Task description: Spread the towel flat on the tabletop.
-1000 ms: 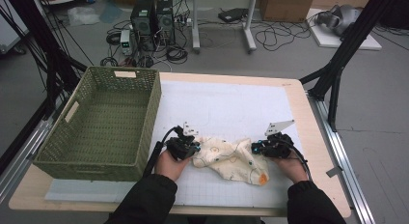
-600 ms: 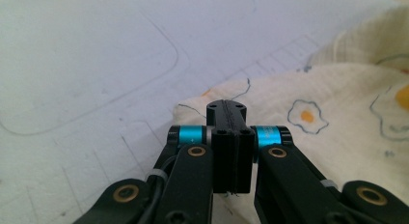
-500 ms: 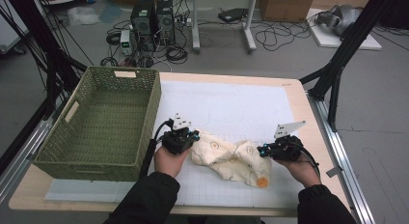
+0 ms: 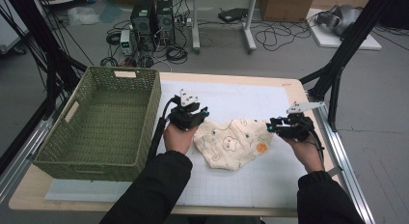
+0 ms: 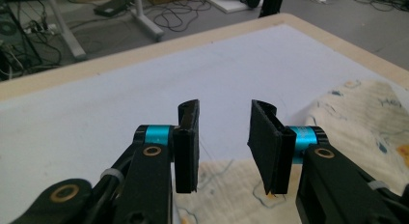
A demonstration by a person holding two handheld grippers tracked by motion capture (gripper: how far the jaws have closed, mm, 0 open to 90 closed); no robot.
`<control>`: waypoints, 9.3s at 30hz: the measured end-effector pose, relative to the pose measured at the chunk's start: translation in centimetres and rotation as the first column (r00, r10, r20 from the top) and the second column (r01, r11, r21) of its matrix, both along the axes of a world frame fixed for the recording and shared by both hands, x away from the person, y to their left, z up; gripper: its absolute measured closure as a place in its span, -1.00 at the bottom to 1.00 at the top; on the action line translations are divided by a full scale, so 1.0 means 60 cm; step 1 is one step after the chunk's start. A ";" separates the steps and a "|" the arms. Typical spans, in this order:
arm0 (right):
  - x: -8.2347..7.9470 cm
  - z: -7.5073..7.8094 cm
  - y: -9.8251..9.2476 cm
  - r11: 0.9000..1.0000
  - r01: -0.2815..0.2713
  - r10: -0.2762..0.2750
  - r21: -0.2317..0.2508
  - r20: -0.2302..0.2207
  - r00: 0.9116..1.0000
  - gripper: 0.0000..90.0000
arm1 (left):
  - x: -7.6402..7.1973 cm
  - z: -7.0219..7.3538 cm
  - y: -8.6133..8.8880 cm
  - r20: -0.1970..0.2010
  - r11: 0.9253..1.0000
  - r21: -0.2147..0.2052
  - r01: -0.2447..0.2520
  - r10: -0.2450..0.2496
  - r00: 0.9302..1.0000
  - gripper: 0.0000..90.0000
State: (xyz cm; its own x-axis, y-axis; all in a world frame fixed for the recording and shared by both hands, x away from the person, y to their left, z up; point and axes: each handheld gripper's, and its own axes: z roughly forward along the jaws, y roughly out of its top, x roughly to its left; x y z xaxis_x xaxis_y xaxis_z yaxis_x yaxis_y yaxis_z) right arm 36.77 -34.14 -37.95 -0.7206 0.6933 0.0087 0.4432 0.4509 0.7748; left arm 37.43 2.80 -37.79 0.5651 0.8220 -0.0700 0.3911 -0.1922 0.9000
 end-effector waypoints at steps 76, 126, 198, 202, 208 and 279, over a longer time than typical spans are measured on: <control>-0.125 -0.058 0.046 0.959 -0.282 0.280 -0.035 -0.055 0.959 0.61 | -0.096 -0.075 0.026 -0.165 0.986 0.003 0.168 -0.165 0.972 0.77; -0.210 -0.034 0.071 0.909 -0.416 0.417 0.029 -0.074 0.906 0.89 | -0.210 -0.035 0.061 -0.162 0.936 0.046 0.349 -0.338 0.927 0.91; -0.017 -0.070 0.061 0.971 -0.227 0.218 -0.071 -0.115 0.969 0.93 | -0.127 -0.115 0.022 -0.161 0.971 0.174 0.164 -0.136 0.977 0.98; -0.034 -0.060 0.039 0.973 -0.210 0.200 -0.097 -0.099 0.975 0.92 | -0.133 -0.114 0.026 -0.166 0.970 0.176 0.166 -0.137 0.976 0.98; -0.061 -0.056 0.006 0.979 -0.178 0.172 -0.096 -0.068 0.983 0.92 | -0.145 -0.112 0.030 -0.175 0.968 0.175 0.177 -0.147 0.974 0.98; 0.040 -0.011 0.038 0.997 0.069 -0.068 -0.043 0.024 0.997 0.43 | -0.039 -0.046 -0.001 -0.003 0.991 0.093 -0.094 0.095 0.996 0.68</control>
